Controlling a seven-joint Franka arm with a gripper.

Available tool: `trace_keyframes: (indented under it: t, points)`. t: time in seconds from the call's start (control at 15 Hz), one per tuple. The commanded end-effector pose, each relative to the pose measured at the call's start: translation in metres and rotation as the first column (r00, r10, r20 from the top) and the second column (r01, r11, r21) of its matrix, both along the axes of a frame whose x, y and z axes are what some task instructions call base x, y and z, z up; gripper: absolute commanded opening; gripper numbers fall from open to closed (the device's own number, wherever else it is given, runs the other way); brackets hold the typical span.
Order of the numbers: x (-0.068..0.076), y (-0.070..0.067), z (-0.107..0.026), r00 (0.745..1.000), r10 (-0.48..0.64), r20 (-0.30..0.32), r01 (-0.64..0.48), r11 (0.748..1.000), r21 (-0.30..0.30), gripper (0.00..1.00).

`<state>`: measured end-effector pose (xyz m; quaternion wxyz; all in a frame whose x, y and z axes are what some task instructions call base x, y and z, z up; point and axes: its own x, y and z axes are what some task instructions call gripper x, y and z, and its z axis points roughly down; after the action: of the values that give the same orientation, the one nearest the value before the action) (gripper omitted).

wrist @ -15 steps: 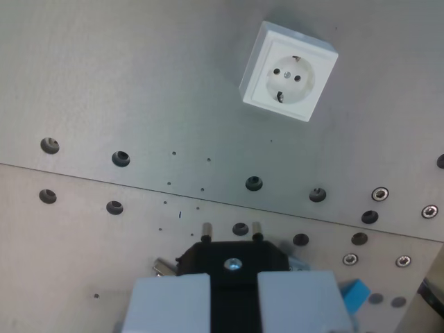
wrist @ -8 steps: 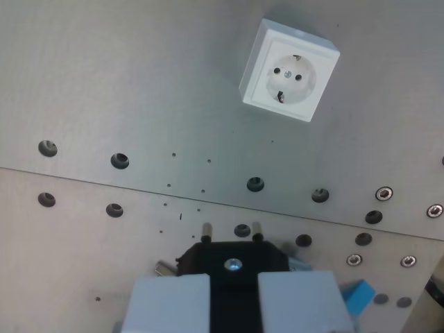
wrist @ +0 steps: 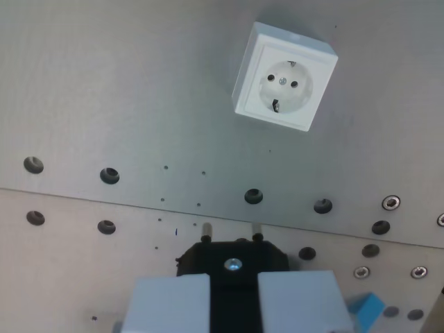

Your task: Move above the white socket

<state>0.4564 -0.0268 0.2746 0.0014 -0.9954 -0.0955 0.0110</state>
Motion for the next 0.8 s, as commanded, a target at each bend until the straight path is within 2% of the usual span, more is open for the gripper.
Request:
trace_keyframes:
  t: [0.07, 0.8]
  points:
    - [-0.004, -0.005, -0.015, 0.99, -0.089, 0.11, 0.091, 0.996, -0.02, 0.0]
    - [-0.001, -0.019, -0.065, 0.977, -0.179, 0.117, 0.182, 0.983, -0.022, 0.0]
